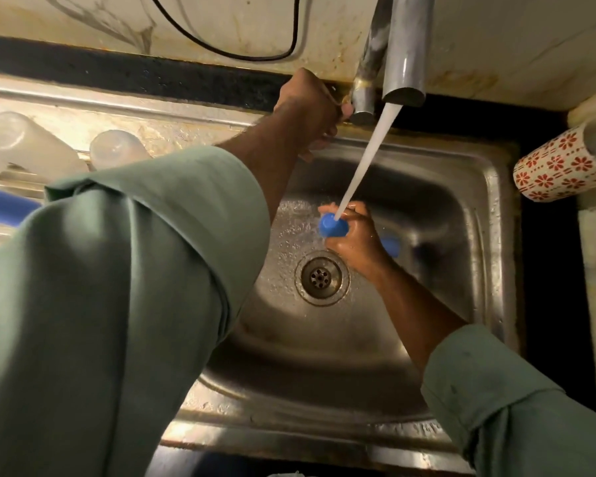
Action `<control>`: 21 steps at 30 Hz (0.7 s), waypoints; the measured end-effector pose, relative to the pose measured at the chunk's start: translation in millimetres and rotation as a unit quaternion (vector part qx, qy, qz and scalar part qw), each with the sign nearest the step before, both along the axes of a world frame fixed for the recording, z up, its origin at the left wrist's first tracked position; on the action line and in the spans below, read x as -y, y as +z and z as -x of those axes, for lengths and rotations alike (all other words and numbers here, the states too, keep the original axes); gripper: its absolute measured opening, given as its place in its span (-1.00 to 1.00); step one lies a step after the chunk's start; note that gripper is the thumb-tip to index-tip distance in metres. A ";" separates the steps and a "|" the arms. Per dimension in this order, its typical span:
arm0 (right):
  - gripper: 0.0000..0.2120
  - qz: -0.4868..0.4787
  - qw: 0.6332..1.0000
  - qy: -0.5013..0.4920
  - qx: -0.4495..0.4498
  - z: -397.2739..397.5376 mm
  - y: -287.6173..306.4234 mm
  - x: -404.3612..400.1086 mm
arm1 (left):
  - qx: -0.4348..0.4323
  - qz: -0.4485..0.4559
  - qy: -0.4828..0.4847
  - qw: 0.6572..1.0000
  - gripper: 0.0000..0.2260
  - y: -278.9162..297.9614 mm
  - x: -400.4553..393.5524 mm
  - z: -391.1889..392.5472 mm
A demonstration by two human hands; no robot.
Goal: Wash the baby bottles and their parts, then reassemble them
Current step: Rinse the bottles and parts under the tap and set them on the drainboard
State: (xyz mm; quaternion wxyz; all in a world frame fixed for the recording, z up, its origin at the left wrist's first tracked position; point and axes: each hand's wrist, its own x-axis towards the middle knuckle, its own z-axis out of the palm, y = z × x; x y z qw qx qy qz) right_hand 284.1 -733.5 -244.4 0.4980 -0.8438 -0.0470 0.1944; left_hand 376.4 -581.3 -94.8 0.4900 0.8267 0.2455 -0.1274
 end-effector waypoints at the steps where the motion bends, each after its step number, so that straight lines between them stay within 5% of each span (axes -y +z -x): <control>1: -0.50 -0.014 1.000 -0.008 -0.014 0.8 0.9 -2.2 | 0.001 0.000 -0.001 1.000 -0.73 -0.2 0.0 -0.2; 4: -0.53 -0.018 0.998 -0.049 -0.020 2.2 1.1 -5.8 | -0.004 0.006 0.000 1.000 -0.72 -1.3 -0.3 -1.0; 7: -0.61 -0.112 0.976 -0.136 -0.130 4.2 -3.1 -7.1 | -0.003 0.006 0.005 1.000 -0.73 -3.7 -0.7 -2.9; 10: -0.76 -0.318 0.857 -0.253 -0.316 10.1 -3.2 -7.4 | 0.003 0.007 0.015 1.000 -0.71 -6.8 -0.9 -3.8; 12: -0.63 -0.390 0.741 -0.335 -0.432 12.7 -2.1 -8.9 | 0.007 0.006 0.018 1.000 -0.71 -8.6 -0.4 -4.2; 14: -0.63 -0.418 0.672 -0.386 -0.474 13.1 -2.3 -11.7 | 0.007 0.004 0.021 1.000 -0.73 -10.5 -0.1 -4.8; 18: -0.67 -0.429 0.635 -0.406 -0.498 14.4 1.1 -19.2 | -0.012 0.036 0.045 0.998 -0.80 -14.9 -4.4 -4.8; 21: -0.63 -0.401 0.663 -0.388 -0.499 11.1 6.1 -19.1 | -0.034 0.086 0.077 0.993 -0.83 -16.8 -4.6 -4.7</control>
